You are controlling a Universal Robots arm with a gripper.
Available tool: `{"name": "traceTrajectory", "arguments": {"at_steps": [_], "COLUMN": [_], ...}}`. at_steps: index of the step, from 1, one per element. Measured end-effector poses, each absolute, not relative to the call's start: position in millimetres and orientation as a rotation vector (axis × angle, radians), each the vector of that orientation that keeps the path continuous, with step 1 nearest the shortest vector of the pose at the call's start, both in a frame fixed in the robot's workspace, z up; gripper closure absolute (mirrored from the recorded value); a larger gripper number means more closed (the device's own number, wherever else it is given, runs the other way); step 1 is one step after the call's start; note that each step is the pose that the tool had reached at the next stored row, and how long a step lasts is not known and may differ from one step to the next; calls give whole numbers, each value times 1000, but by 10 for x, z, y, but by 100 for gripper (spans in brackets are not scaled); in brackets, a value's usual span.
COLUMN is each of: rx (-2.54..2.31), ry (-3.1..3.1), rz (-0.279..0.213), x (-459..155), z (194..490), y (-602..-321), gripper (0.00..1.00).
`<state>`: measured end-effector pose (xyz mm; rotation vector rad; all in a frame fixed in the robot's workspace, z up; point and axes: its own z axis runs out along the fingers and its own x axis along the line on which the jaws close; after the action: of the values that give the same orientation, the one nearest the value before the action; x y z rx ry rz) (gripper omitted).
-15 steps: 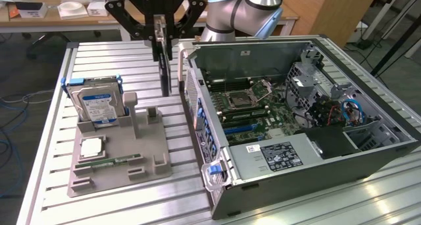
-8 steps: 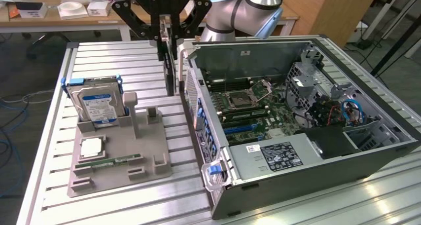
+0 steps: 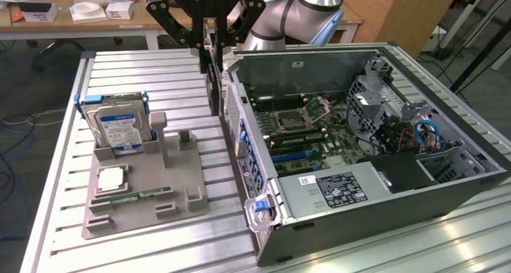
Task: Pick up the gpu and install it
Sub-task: 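Pick up the gpu and move the gpu toward the slot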
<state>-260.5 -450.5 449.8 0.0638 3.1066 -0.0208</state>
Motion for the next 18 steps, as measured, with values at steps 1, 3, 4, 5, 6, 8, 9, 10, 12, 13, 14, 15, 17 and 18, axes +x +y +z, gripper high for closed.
{"name": "traceTrajectory", "arguments": {"at_steps": [1, 3, 4, 5, 6, 8, 9, 10, 12, 13, 14, 15, 17, 18], "rx": [64, 64, 64, 64, 64, 64, 64, 64, 64, 64, 63, 64, 63, 63], "ry": [3107, 3107, 3107, 3107, 3107, 3107, 3107, 3107, 3107, 3107, 3106, 3107, 3107, 3107], "rz": [-21, -21, -21, -21, -21, -21, -21, -21, -21, -21, -21, -21, -21, -21], "x": [-2591, -2563, -2549, -2535, -2520, -2492, -2477, -2463, -2435, -2420, -2405, -2391, -2361, -2346], "z": [4498, 4498, 4498, 4498, 4498, 4498, 4498, 4498, 4498, 4498, 4498, 4498, 4498, 4498], "y": [-4506, -4505, -4505, -4506, -4505, -4505, -4506, -4506, -4506, -4505, -4506, -4505, -4506, -4505], "gripper": [74, 74, 74, 74, 74, 74, 74, 74, 74, 74, 74, 74, 74, 74]}}
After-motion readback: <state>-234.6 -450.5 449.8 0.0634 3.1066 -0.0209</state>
